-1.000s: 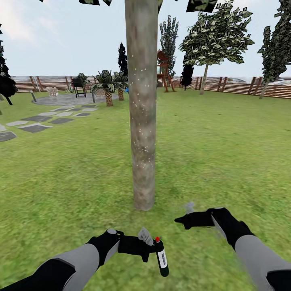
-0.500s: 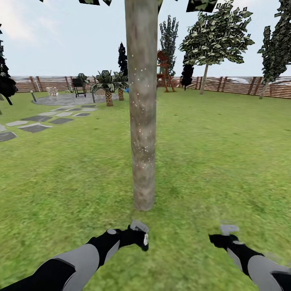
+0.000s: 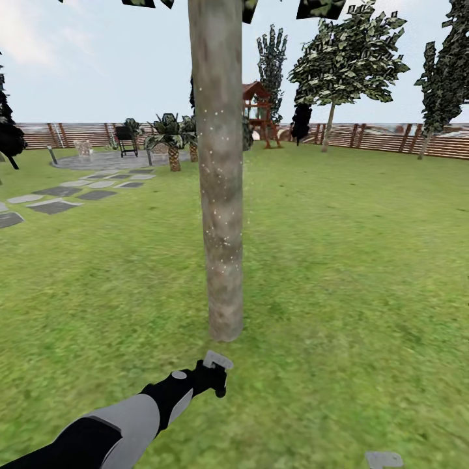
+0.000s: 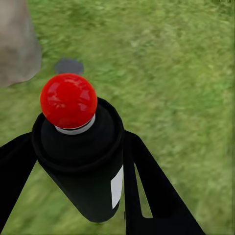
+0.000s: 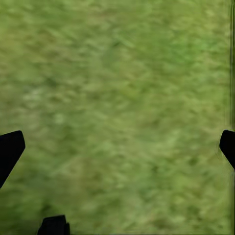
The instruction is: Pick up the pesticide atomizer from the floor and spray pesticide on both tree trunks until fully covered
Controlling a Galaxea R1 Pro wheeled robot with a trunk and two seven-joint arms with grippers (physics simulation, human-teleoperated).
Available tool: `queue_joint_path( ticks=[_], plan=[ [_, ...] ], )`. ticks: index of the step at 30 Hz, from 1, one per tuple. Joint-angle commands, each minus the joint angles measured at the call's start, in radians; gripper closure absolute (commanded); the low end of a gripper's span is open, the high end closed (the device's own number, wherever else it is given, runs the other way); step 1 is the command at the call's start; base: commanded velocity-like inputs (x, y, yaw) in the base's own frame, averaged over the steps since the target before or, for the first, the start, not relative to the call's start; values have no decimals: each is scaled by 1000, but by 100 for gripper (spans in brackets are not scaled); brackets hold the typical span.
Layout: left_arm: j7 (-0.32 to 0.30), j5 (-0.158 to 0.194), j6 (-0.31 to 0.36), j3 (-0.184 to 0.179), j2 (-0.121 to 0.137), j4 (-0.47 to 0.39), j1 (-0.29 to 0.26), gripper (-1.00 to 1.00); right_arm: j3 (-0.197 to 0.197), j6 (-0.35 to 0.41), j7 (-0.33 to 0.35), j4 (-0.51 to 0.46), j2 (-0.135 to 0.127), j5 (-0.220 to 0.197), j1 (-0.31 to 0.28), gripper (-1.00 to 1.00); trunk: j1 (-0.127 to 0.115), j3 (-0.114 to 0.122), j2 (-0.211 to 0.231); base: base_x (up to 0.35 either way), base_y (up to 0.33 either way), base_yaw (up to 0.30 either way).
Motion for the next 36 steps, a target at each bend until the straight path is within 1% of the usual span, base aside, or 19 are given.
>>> queue_joint_path(
  ticks=[1,6,10,18,36],
  plan=[
    [0,-1,-7,-3,0,2,-1,100,-5,-8,-2,4,0,5,-2,-100,0,-1,-1,154,-296,0],
    [0,-2,-8,-3,0,3,-1,100,-5,-10,-2,5,1,5,-2,-100,0,-1,-1,156,-296,-15],
    [0,-1,-9,-3,0,2,-1,100,-6,-10,-2,5,0,5,-2,-100,0,2,-1,72,-168,-196],
    [0,0,-40,-2,0,3,-1,100,-6,-10,-1,5,0,2,-1,-100,0,11,-1,9,-22,-251],
    [0,0,-44,-3,0,2,-1,100,-6,-10,-1,5,2,1,18,-100,0,33,-1,0,-2,-261]
  ],
)
